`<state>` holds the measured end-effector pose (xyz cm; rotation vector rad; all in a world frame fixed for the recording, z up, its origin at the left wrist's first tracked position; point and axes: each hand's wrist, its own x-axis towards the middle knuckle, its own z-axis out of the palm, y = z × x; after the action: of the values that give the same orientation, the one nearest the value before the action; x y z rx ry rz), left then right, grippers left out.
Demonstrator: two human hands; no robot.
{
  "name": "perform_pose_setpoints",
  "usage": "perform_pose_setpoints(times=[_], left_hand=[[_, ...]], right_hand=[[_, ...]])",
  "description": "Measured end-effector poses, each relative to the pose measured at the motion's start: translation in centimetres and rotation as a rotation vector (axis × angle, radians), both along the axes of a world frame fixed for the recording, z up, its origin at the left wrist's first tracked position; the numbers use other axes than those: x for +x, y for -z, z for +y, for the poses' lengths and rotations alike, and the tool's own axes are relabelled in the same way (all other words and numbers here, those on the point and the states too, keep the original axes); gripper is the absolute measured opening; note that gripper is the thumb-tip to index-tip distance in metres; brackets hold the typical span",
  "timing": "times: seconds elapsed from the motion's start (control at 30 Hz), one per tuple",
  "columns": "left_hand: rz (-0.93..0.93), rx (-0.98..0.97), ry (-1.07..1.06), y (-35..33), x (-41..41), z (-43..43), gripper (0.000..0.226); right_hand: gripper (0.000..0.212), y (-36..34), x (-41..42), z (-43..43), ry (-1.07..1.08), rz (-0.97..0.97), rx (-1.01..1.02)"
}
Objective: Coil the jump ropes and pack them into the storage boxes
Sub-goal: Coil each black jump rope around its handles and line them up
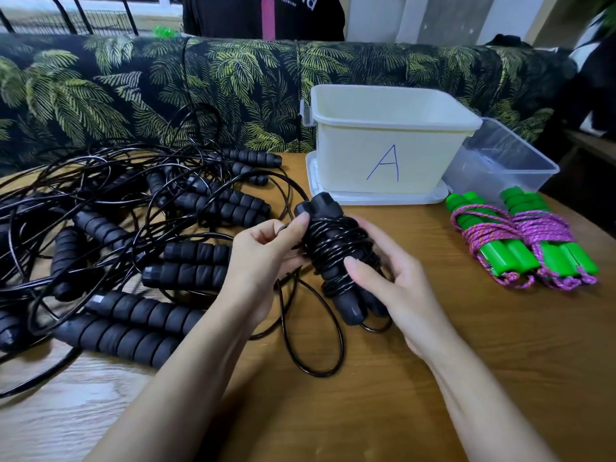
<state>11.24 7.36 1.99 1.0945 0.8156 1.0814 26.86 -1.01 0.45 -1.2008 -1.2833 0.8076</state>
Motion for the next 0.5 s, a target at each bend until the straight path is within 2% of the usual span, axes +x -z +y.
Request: perform_pose_setpoints(times=[0.13,0.2,0.27,0.3,0.4,0.5], left_hand=[[0.021,0.007,-0.117,0.0,0.4,-0.3,0.037],[-0.001,-0.011,-0.136,0.2,0.8,-0.6,0.036],[-0.001,-0.007,-0.113,0.6,1.0,-0.9,0.035],[0.013,0.006,-0.088,0.8,1.0,-1.0,0.035],[0.085,0.093,-0.029,0.5,0.9,-1.1,0.032],[0.121,0.176,-0.033,0.2,0.4,-0.8,0.016]], right_hand=[[0.067,0.7,-0.9,0.3,0.175,-0.461,0.021],[0.078,0.9,-2.1,0.2,0.272,-0.767,-0.035],[0.103,0.9,-2.9,0.1,0.434,-1.039,-0.064],[0.112,0.9,-3.1,0.2,0.513,-1.112,-0.045],[0.104,0.9,-2.7,0.1,0.637,-1.130,0.088],[0.097,0.8,-1.9,-0.1,0.602,-1.082,0.118]])
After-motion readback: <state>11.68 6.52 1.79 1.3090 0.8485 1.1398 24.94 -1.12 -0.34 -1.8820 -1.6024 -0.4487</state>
